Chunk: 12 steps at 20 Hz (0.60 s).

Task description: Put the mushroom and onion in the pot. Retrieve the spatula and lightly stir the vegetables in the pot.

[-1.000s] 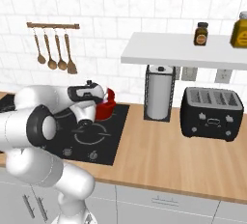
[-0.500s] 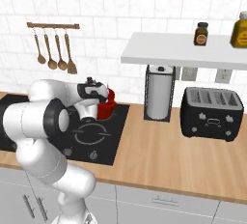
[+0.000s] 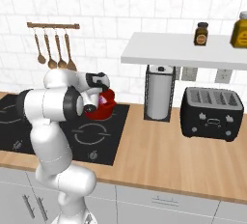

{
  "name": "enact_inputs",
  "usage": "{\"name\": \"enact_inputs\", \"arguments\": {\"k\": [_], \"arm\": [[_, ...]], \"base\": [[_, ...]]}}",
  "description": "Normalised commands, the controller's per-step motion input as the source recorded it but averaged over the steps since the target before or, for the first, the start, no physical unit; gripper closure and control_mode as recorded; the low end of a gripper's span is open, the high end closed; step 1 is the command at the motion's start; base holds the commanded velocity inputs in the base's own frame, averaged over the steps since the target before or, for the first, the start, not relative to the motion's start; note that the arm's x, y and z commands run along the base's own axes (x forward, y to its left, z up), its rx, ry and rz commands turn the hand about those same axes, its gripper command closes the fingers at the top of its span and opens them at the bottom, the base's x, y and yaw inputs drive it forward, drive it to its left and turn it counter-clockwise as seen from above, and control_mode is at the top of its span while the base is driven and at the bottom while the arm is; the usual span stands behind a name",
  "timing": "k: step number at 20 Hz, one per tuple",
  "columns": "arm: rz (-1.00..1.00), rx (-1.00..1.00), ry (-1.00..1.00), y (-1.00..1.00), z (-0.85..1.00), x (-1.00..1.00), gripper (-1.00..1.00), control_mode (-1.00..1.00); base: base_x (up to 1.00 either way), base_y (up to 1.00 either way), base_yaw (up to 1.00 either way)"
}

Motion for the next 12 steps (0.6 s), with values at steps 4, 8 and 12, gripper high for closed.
{"name": "enact_inputs", "arguments": {"k": [4,8,12], "arm": [[0.00,0.00,0.20,0.06,-0.27,0.08,1.00,-1.00],[-0.02,-0.02,0.01,-0.02,-0.08,0.02,1.00,-1.00],[-0.06,-0.13,0.00,-0.13,-0.21,0.04,1.00,-1.00]], "base": [[0.00,0.00,0.00],[0.00,0.00,0.00],[0.00,0.00,0.00]]}}
